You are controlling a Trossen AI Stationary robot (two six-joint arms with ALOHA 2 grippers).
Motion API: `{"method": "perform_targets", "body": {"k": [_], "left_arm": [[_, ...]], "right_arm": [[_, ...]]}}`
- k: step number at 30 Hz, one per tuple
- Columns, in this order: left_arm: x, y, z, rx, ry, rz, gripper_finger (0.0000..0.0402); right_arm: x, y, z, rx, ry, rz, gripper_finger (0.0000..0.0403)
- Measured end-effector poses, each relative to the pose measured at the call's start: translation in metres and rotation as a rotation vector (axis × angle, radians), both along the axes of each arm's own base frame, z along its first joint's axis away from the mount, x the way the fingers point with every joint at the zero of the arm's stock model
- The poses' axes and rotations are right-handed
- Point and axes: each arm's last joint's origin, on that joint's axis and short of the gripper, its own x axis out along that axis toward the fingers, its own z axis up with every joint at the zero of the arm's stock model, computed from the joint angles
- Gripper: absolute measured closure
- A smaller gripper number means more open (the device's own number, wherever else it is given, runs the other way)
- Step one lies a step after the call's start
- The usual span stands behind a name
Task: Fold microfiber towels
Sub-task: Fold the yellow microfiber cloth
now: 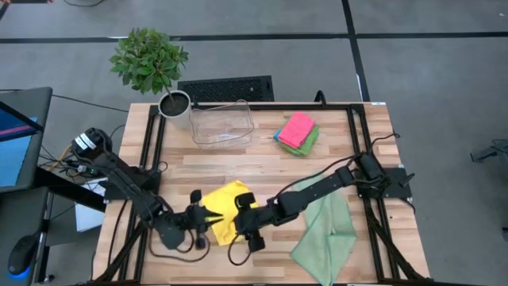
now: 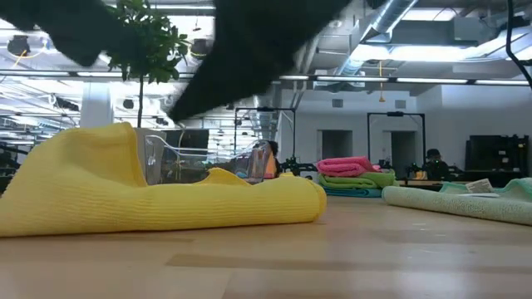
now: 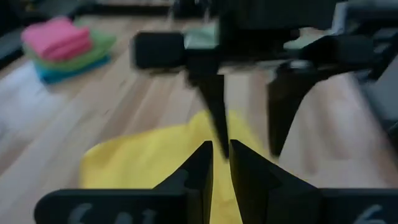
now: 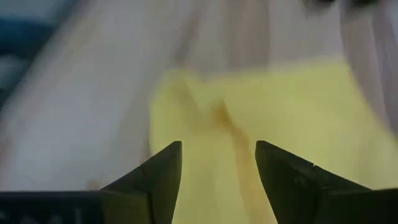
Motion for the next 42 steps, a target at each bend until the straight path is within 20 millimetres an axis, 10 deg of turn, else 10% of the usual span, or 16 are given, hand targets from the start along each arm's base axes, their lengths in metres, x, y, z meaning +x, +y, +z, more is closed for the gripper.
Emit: {"method": "perform_targets", "body": {"k": [14,30,37,42], "left_arm": [[-0.032,-0.008,-0.015,0.025,0.014,0.134,0.0356],[-0.033,-0.011,-0.016,-0.038,0.029,0.117,0.0356],[-0.021,-0.024,0.005,-0.063,-0.004,0.049,0.035],[-0.002,-0.028,-0.001,-0.051,0.04,-0.027,0.0293]], "right_arm": [[0.001,0.024,-0.024,0.073,-0.093,-0.016,0.0242],[0.026,-0.025,-0.015,0.093,-0.262,-0.088,0.0333],[-0.014,-0.021,0.056,0.084,-0.153,-0.086,0.0334],[-0.047,-0.001,0.058,0.038,0.017,-0.149,0.0334]]}}
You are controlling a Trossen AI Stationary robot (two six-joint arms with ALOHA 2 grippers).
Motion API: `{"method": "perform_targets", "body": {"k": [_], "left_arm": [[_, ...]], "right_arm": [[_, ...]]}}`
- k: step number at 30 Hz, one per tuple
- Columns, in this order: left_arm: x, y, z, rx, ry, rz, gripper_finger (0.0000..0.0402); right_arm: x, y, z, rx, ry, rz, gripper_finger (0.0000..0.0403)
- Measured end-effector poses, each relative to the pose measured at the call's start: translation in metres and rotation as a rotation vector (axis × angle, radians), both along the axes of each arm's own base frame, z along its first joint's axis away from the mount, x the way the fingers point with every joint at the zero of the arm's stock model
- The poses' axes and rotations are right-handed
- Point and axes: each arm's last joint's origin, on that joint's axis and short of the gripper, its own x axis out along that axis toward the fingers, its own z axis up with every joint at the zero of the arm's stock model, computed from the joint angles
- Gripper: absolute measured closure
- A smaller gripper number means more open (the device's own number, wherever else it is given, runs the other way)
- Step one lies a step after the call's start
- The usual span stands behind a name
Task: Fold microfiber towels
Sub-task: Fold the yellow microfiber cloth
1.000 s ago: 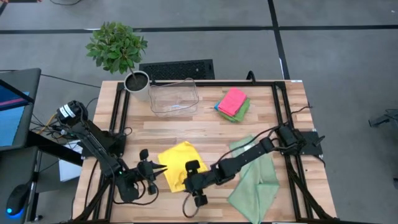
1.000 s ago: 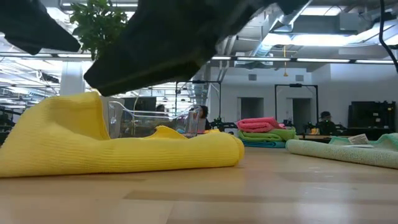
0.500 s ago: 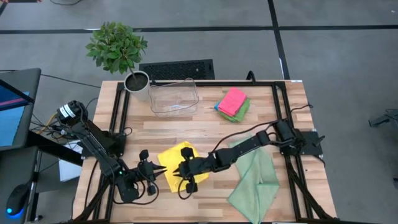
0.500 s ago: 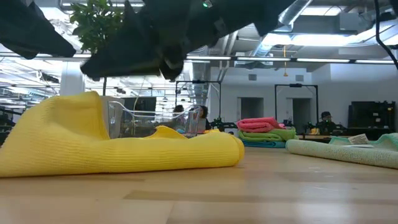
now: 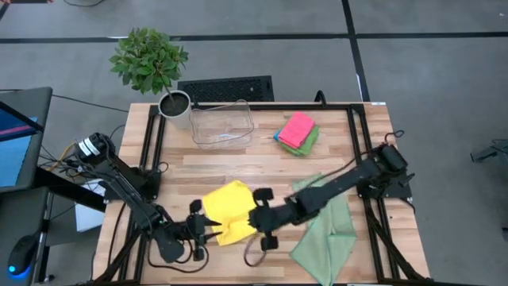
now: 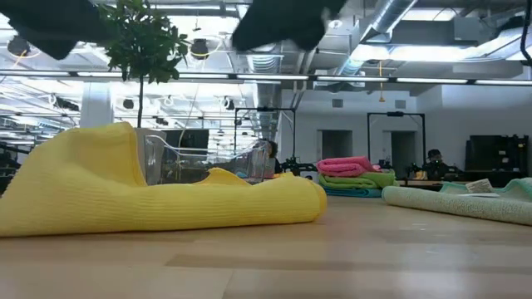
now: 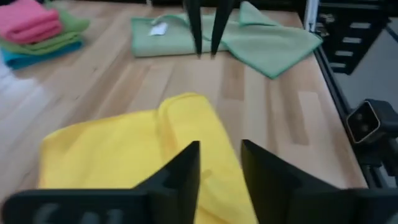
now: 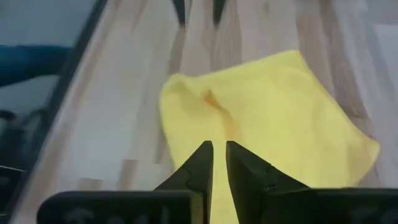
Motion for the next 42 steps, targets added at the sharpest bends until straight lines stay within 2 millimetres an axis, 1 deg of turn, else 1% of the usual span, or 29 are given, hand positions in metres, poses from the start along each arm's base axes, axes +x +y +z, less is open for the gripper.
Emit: {"method": "perform_targets", "body": {"k": [2,3,6,8,12,14,18,21,24,26,27,30,33,36,38,40,42], "left_arm": [[0.007,0.002,-0.005,0.01,0.021,0.009,0.0258],[0.012,0.002,-0.007,0.011,0.032,0.015,0.0241],[0.026,0.002,-0.009,-0.004,0.061,0.02,0.0197],[0.037,0.001,-0.009,-0.014,0.082,0.013,0.0178],[0.052,-0.005,-0.011,-0.03,0.159,-0.001,0.0165],[0.056,-0.008,-0.014,-0.018,0.21,0.021,0.0164],[0.06,-0.015,-0.027,0.019,0.321,0.072,0.0164],[0.062,-0.019,-0.037,0.002,0.365,0.107,0.0164],[0.062,-0.022,-0.039,-0.009,0.366,0.132,0.0166],[0.06,-0.024,-0.038,-0.005,0.356,0.141,0.0178],[0.059,-0.024,-0.038,-0.011,0.351,0.143,0.0186],[0.055,-0.026,-0.039,-0.016,0.356,0.153,0.022],[0.052,-0.027,-0.039,-0.022,0.365,0.164,0.0261],[0.051,-0.027,-0.04,-0.015,0.37,0.165,0.03],[0.05,-0.027,-0.04,-0.008,0.377,0.166,0.0324],[0.05,-0.026,-0.04,-0.002,0.382,0.167,0.0345],[0.049,-0.026,-0.04,0.006,0.385,0.164,0.0363]], "right_arm": [[-0.012,0.01,0.006,-0.033,0.012,-0.042,0.0334],[-0.017,0.016,0.004,-0.051,0.027,-0.059,0.0334],[-0.028,0.031,-0.009,-0.104,0.074,-0.094,0.0334],[-0.034,0.041,-0.01,-0.129,0.048,-0.113,0.0334],[-0.043,0.055,-0.011,-0.161,0.021,-0.142,0.0334],[-0.046,0.058,-0.012,-0.163,0.015,-0.156,0.0334],[-0.049,0.06,-0.012,-0.194,-0.006,-0.194,0.0334],[-0.047,0.058,-0.012,-0.199,-0.014,-0.206,0.0334],[-0.043,0.051,-0.011,-0.232,-0.027,-0.237,0.0334],[-0.036,0.042,-0.012,-0.255,-0.041,-0.255,0.0334],[-0.03,0.036,-0.015,-0.263,-0.052,-0.262,0.0334],[-0.015,0.014,-0.034,-0.258,-0.076,-0.227,0.0334],[0.001,-0.013,-0.046,-0.142,-0.147,-0.172,0.0334],[0.006,-0.042,-0.061,-0.095,-0.155,-0.191,0.0335],[0.008,-0.057,-0.065,-0.073,-0.174,-0.211,0.0338],[0.008,-0.069,-0.072,-0.045,-0.159,-0.212,0.0341],[0.01,-0.076,-0.084,-0.01,-0.145,-0.197,0.0345]]}}
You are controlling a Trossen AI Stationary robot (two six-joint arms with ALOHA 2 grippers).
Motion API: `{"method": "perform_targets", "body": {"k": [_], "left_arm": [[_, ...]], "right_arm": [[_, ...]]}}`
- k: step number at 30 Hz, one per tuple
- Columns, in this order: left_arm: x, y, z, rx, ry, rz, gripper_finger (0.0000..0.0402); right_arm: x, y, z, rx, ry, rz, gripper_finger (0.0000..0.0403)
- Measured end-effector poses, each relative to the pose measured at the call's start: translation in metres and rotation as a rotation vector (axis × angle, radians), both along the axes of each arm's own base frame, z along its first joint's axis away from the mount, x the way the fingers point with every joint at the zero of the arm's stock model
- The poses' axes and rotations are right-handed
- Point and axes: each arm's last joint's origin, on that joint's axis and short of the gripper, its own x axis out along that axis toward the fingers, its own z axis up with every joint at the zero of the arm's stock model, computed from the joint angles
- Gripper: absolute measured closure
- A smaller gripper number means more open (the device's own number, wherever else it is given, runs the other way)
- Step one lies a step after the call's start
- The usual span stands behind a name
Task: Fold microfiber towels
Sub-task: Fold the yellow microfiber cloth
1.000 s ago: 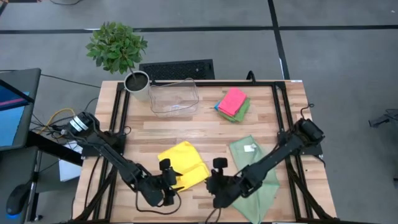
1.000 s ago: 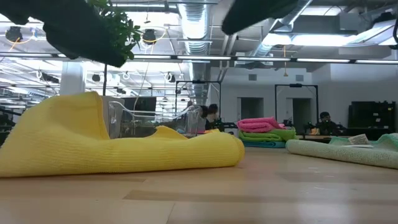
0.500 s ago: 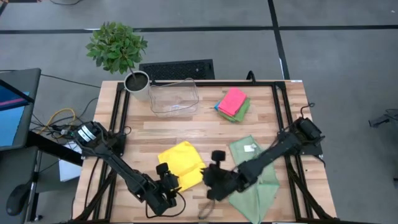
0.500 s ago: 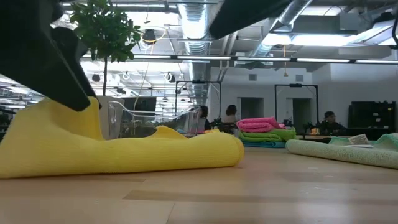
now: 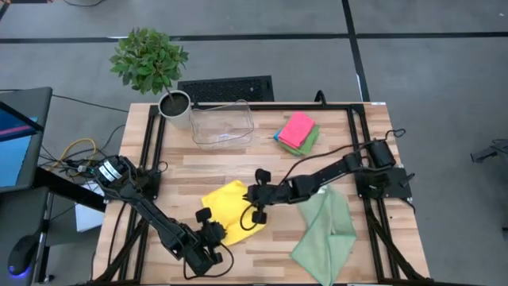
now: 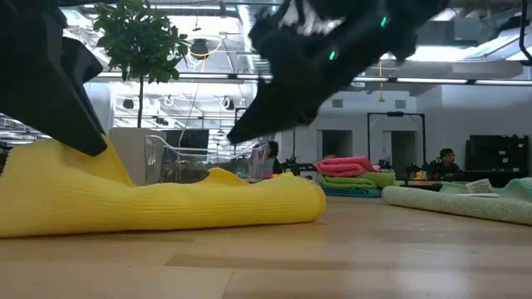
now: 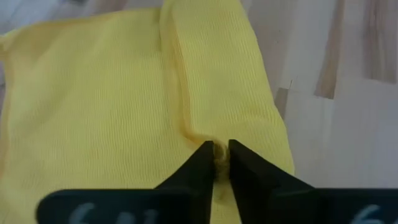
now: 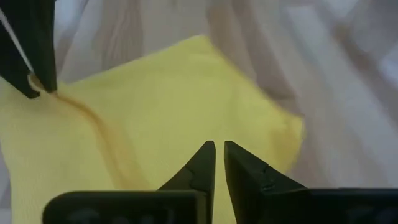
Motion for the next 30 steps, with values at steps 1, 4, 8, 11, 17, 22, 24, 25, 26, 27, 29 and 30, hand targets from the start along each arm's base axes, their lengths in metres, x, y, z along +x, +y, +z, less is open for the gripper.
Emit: {"method": "perform_targets", "body": {"k": [1,4,8,11,17,22,24,25,26,27,29,30], "left_arm": [[0.0,0.0,0.0,0.004,0.002,-0.002,0.0371],[-0.002,0.001,-0.001,0.015,0.017,0.002,0.0391],[-0.004,0.003,-0.002,0.019,0.042,0.012,0.0398],[-0.006,0.005,-0.003,0.026,0.079,0.022,0.0396],[-0.012,0.007,-0.003,0.049,0.114,0.044,0.0399],[-0.019,0.009,-0.004,0.085,0.151,0.062,0.0399],[-0.023,0.011,-0.004,0.11,0.162,0.08,0.0399],[-0.025,0.011,-0.004,0.126,0.161,0.087,0.0399],[-0.026,0.012,-0.004,0.138,0.156,0.092,0.0399],[-0.026,0.012,-0.004,0.145,0.152,0.093,0.0399],[-0.027,0.011,-0.003,0.148,0.147,0.092,0.0399],[-0.027,0.011,-0.003,0.151,0.144,0.092,0.0399]], "right_arm": [[0.0,-0.002,-0.005,0.02,-0.002,0.011,0.0347],[0.002,-0.007,-0.012,0.047,-0.019,0.019,0.0354],[0.001,-0.008,-0.034,0.045,0.054,0.02,0.0366],[0.004,-0.007,-0.043,0.063,0.063,0.016,0.0376],[0.004,-0.005,-0.055,0.095,0.084,-0.005,0.0385],[0.004,-0.003,-0.057,0.099,0.088,-0.007,0.0374],[0.004,-0.003,-0.057,0.099,0.09,-0.006,0.0373],[0.004,-0.003,-0.057,0.099,0.091,-0.006,0.0373],[0.004,-0.003,-0.058,0.099,0.093,-0.006,0.0374],[0.004,-0.002,-0.058,0.099,0.093,-0.005,0.0376],[0.004,-0.002,-0.058,0.099,0.094,-0.005,0.038],[0.004,-0.002,-0.058,0.098,0.095,-0.005,0.0381]]}}
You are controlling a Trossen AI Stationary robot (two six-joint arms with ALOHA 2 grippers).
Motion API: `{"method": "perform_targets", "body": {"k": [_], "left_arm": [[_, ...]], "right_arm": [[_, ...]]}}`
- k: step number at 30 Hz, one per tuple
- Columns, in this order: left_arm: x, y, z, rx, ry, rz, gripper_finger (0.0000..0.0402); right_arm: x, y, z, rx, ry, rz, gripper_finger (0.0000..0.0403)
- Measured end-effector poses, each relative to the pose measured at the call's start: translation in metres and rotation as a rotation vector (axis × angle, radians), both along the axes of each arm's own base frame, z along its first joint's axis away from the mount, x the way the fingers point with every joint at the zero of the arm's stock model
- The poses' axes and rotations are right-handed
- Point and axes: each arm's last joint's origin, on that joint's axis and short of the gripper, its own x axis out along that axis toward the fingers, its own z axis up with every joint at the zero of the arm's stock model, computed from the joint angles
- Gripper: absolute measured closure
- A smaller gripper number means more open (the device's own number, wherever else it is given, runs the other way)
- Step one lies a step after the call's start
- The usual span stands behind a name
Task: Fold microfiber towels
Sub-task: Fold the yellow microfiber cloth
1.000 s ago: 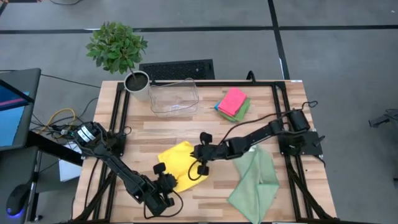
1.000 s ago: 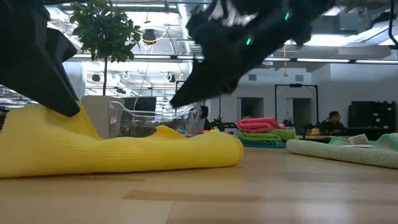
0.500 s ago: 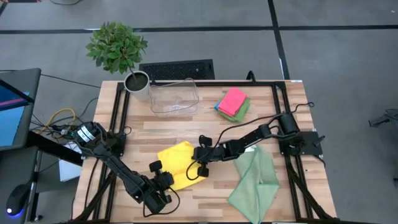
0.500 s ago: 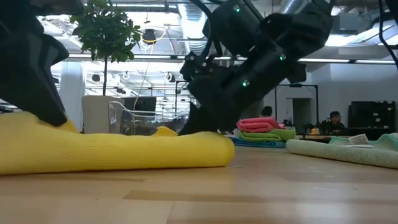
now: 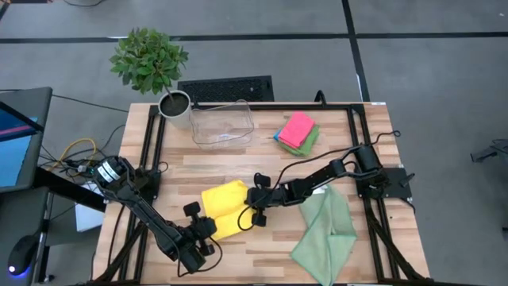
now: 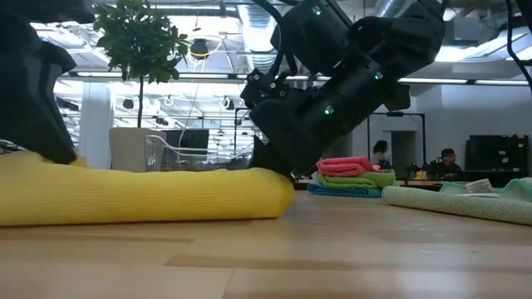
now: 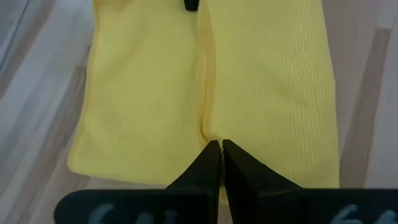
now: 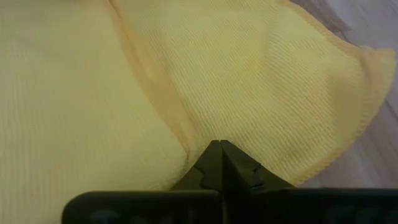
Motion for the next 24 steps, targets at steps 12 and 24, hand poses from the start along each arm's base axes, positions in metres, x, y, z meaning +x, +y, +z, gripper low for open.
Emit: {"method": "perform_targets", "body": {"k": [12,24], "left_arm": [[-0.005,0.006,-0.016,-0.031,-0.027,0.026,0.0395],[-0.008,0.01,-0.011,0.017,-0.004,0.079,0.0297]], "right_arm": [[-0.001,0.002,-0.001,0.007,0.003,0.001,0.0371],[-0.001,0.002,-0.002,0.008,0.006,0.003,0.0373]]}}
